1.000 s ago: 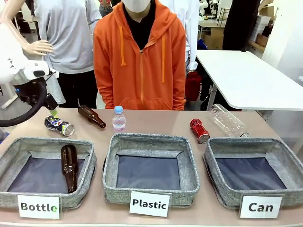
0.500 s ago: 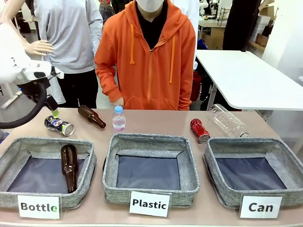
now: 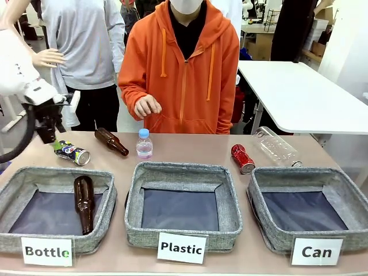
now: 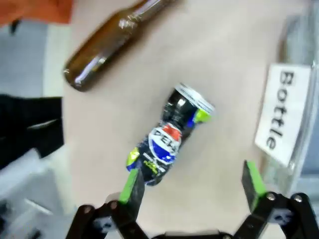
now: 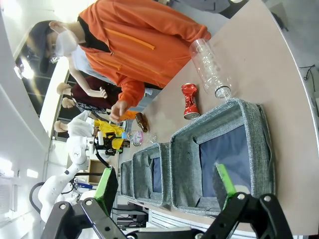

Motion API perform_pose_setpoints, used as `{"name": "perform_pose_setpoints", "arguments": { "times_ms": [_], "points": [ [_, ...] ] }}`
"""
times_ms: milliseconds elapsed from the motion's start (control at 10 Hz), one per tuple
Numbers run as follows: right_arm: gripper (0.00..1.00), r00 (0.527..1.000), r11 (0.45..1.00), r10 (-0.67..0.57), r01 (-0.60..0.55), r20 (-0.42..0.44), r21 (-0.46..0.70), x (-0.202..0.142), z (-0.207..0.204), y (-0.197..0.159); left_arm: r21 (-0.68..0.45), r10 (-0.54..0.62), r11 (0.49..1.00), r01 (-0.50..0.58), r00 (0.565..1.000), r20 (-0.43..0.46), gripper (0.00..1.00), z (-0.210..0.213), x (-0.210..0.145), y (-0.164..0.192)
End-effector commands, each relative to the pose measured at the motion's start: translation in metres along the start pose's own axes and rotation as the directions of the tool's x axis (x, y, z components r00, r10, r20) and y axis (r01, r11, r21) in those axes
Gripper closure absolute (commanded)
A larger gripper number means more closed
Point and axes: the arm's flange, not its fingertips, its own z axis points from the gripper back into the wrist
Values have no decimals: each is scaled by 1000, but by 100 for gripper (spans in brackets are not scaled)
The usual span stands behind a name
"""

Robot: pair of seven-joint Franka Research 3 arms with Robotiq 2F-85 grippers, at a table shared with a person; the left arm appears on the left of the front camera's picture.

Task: Sort the can waste into the basket.
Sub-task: Pick up the can waste from the table and place it in the right Fabric basket.

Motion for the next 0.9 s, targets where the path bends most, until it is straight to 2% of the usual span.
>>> {"name": "perform_pose_setpoints", "arguments": {
  "times_ms": [0,100,200,300,400,500,600,700,800],
  "points": [
    [0,1000,999,25,-25,19,25,2,0,-1,-89,-878,462,882,469,94,0,8,-15,-3],
    [0,1000,999,25,-25,19,25,2,0,-1,-44,-924,358,933,361,124,0,9,-12,-5],
    [0,1000,999,25,-25,19,25,2,0,-1,-1,-944,300,954,297,143,0,8,-6,-8],
    [0,1000,999,25,-25,19,25,2,0,-1,58,-870,471,880,452,198,0,12,3,-6],
    [0,1000,999,25,-25,19,25,2,0,-1,-57,-473,879,474,881,22,0,2,-5,-7],
    [0,1000,999,25,-25,19,25,2,0,-1,-57,-473,879,474,881,22,0,2,-5,-7],
    [0,1000,999,25,-25,19,25,2,0,-1,-35,-617,785,618,786,47,0,5,5,-7],
    [0,1000,999,25,-25,19,25,2,0,-1,3,-576,817,576,817,-3,0,-2,3,-8],
    [0,1000,999,25,-25,19,25,2,0,-1,21,-592,806,591,806,16,0,-6,0,-3]
  ]
}}
